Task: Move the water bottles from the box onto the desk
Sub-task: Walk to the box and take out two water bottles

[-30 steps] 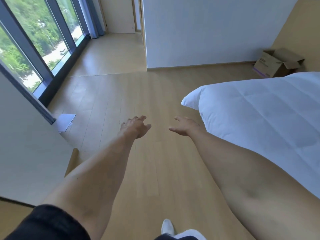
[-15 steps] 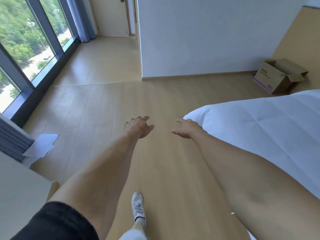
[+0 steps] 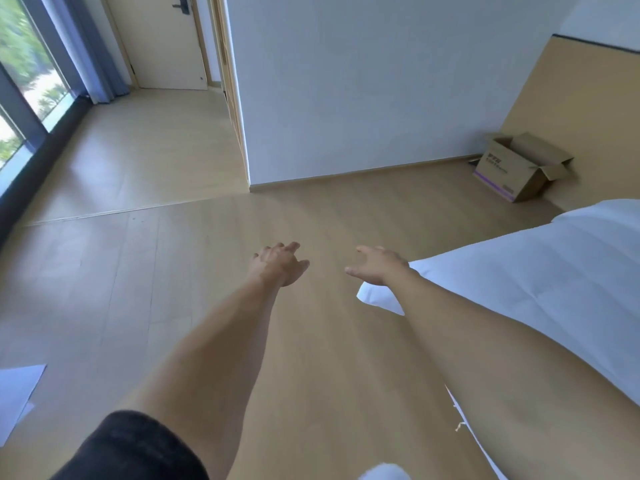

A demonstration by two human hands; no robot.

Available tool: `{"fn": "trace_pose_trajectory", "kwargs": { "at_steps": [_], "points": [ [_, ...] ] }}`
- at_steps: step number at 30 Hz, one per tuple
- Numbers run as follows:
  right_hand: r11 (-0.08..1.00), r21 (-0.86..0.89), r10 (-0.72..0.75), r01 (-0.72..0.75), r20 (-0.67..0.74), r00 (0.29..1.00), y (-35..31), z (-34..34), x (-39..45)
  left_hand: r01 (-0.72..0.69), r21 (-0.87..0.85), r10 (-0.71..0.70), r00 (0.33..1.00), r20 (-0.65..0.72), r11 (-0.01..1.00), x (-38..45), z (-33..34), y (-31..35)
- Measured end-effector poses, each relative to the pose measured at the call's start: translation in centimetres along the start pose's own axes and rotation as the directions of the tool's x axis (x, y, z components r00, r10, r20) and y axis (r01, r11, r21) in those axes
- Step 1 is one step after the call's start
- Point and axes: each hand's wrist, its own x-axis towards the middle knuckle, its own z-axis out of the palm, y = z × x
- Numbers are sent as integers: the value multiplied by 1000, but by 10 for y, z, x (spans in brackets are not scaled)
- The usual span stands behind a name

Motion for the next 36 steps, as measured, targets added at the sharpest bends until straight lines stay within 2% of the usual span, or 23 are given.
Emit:
{"fn": "trace_pose_trajectory", "kwargs": {
  "at_steps": [13,24,28,36],
  "points": [
    [996,77,52,-49,-32,998,-7,-65,215,-86,91,86,996,-2,992,225,-59,34],
    [986,135,102,-99,-16,995,24,-158,420,-148,111,145,989,29,983,440,-115,113],
    [976,153,157,-152,-19,987,45,-179,476,-186,113,181,982,56,976,506,-122,144],
    [933,181,324,-312,-44,945,101,-228,590,-365,131,355,930,99,922,654,-133,219]
  ]
}}
